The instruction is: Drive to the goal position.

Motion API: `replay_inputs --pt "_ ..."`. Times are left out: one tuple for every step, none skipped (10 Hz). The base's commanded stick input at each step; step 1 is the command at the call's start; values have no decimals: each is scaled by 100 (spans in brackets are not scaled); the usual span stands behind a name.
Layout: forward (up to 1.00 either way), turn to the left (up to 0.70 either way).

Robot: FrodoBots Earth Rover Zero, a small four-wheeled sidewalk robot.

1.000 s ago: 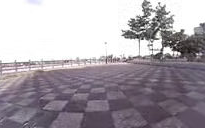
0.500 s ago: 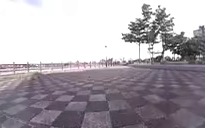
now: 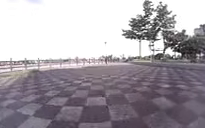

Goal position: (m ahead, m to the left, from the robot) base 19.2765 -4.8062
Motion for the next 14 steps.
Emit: replay_inputs --pt "70 1" --pt "70 1" --pt "70 1" --pt "70 1" --pt "70 1" --pt "70 1" --pt "70 1" --pt "70 1" --pt "70 1" --pt "70 1" --pt "70 1" --pt "70 1" --pt "70 1" --pt "70 1"
